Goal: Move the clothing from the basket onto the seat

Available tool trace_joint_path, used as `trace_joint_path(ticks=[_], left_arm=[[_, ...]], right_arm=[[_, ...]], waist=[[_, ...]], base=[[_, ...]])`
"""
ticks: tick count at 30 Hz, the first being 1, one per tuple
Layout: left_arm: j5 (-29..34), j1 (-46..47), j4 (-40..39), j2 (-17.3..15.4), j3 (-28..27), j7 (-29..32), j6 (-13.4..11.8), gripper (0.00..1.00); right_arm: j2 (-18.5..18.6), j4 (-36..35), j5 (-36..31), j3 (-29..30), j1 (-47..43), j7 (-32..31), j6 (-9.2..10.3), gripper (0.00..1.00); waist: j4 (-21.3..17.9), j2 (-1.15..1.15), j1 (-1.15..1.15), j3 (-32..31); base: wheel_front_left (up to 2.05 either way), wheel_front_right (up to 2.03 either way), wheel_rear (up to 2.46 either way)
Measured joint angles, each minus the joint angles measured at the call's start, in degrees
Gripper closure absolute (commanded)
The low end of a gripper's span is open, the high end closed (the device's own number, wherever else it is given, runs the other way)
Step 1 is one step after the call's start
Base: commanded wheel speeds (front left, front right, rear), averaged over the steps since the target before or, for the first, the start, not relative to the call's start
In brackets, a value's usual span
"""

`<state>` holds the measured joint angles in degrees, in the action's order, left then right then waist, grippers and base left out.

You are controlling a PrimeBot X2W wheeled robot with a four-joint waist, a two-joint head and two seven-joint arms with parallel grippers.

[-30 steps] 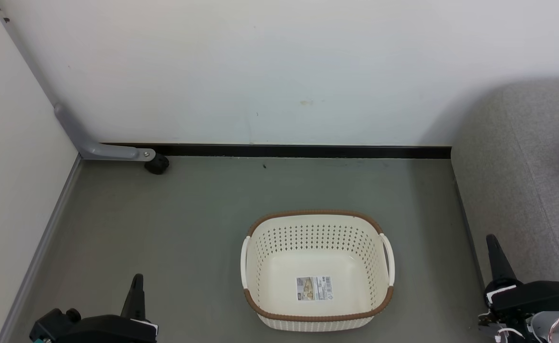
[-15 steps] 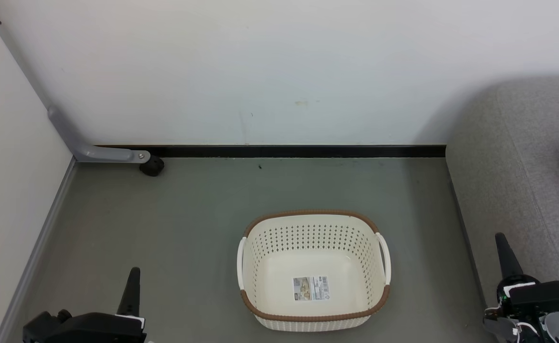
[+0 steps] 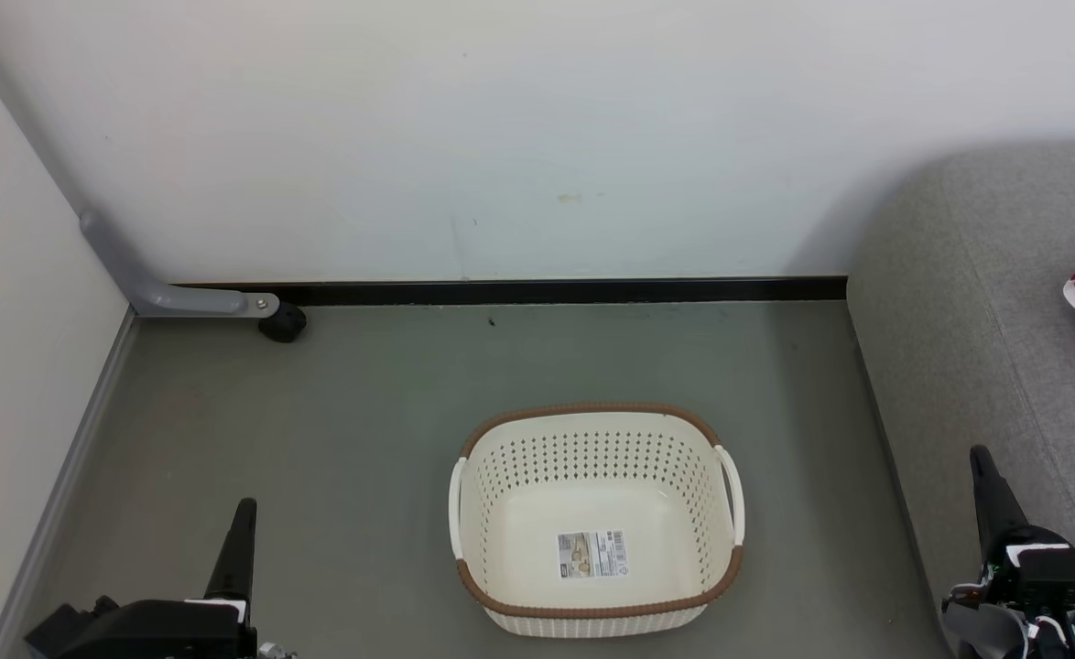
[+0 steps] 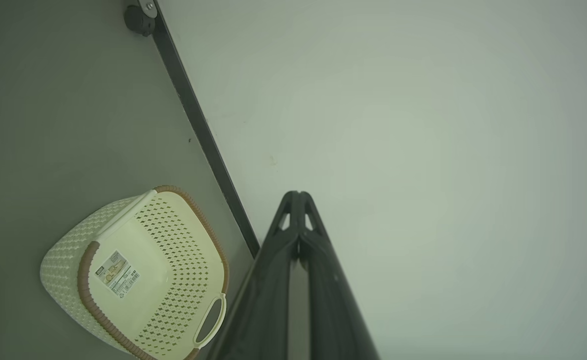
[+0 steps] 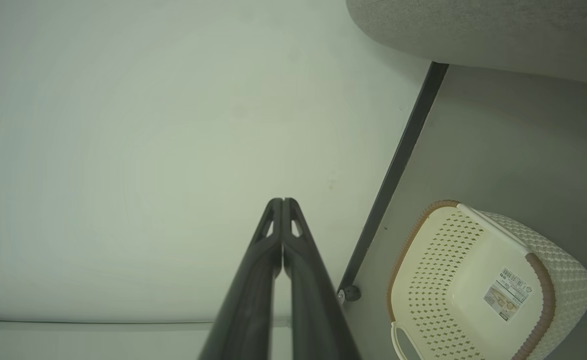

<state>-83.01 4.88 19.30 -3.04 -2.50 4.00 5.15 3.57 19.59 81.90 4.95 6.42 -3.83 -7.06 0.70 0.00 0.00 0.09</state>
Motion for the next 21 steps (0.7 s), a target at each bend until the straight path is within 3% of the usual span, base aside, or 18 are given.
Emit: trace_joint_path(ticks=[13,21], left_arm=[[-7.47,0.00,-1.47,0.56,-2.42,2.41,1.85,1.00],[-7.69,0.01,-1.66,0.63,-2.46,2.47,1.92,1.00]], right_arm=[[-0.96,-2.01,9.31,2.80,-0.30,-2.45,0.00,1.00],[-1.01,-2.11,9.42,2.93,-0.32,-2.66,0.00,1.00]], waist=[[-0.71,0.00,0.00,0.01],[-0.71,0.00,0.00,0.01]], base=[[0.00,0.00,0.00],[0.00,0.00,0.00]])
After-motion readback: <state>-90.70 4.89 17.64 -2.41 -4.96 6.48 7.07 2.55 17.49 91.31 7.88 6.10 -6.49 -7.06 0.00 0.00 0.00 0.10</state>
